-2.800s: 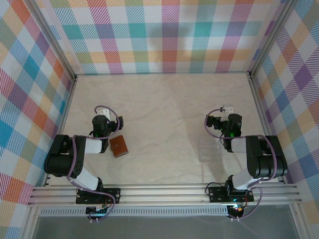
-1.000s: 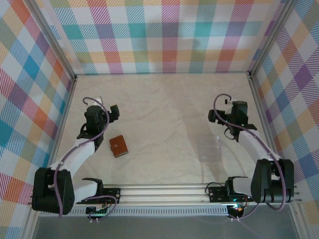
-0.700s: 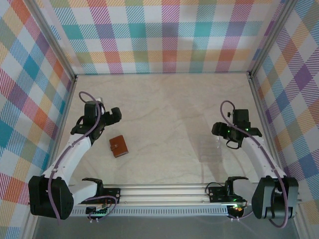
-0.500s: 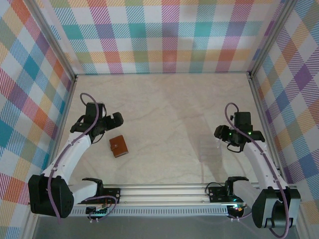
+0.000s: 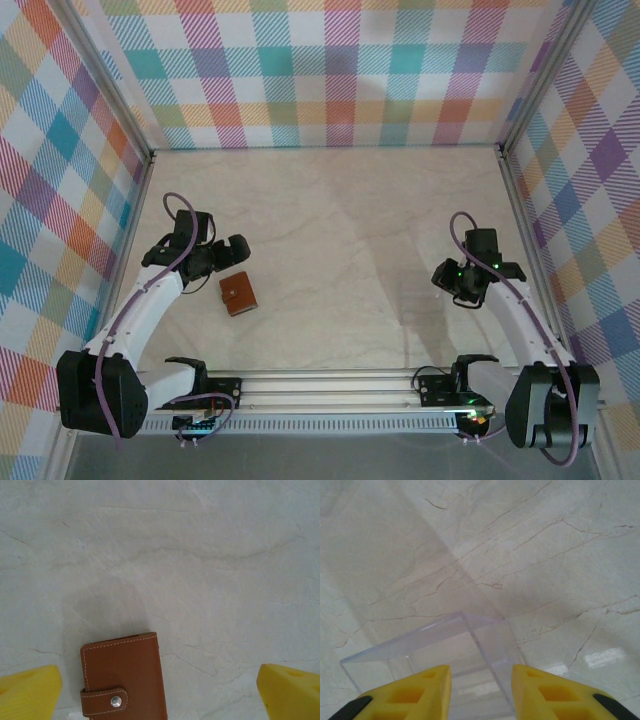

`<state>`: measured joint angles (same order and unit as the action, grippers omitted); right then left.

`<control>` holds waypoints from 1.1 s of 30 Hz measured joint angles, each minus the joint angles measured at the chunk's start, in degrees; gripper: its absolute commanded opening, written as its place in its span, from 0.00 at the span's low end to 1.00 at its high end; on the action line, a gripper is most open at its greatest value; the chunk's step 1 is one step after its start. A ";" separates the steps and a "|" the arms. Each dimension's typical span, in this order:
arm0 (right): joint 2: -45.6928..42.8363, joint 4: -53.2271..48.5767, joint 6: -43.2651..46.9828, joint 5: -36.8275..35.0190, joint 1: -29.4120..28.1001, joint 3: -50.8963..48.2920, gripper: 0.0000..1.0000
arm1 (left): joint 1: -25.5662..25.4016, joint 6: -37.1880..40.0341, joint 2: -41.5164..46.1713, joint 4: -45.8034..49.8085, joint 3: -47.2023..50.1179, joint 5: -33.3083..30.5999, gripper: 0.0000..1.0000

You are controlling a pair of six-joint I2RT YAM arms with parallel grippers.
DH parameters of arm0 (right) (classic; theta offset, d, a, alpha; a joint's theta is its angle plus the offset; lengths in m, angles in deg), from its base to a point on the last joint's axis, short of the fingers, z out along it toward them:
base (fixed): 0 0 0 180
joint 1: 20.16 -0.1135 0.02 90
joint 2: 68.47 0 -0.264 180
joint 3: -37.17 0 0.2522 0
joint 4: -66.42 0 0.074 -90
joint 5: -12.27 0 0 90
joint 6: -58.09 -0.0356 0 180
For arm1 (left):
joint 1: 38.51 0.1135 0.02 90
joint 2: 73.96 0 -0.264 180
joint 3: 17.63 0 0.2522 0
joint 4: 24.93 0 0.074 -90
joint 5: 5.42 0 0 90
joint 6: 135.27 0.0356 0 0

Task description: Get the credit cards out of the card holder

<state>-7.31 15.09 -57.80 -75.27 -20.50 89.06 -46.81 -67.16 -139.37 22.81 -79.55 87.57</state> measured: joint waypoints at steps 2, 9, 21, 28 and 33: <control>1.40 0.66 0.42 0.04 0.00 0.00 0.36 | 0.00 0.00 0.00 0.50 0.00 0.00 1.00; 4.24 1.75 1.31 0.55 0.00 0.00 0.33 | -0.07 -0.02 -0.02 0.61 0.00 0.00 1.00; 5.66 2.56 2.86 1.27 0.00 0.15 0.15 | -0.11 -0.87 -0.81 0.61 0.00 0.46 1.00; 5.66 2.54 3.21 1.29 0.00 0.46 0.07 | -0.33 -0.85 -2.34 1.92 0.00 0.63 1.00; 5.66 1.73 3.28 1.22 -0.48 0.90 0.00 | -0.70 -1.25 -4.17 2.21 -0.24 1.16 1.00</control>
<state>-1.64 16.82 -54.52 -74.05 -20.98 89.95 -47.51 -68.41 -143.54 25.02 -79.79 88.73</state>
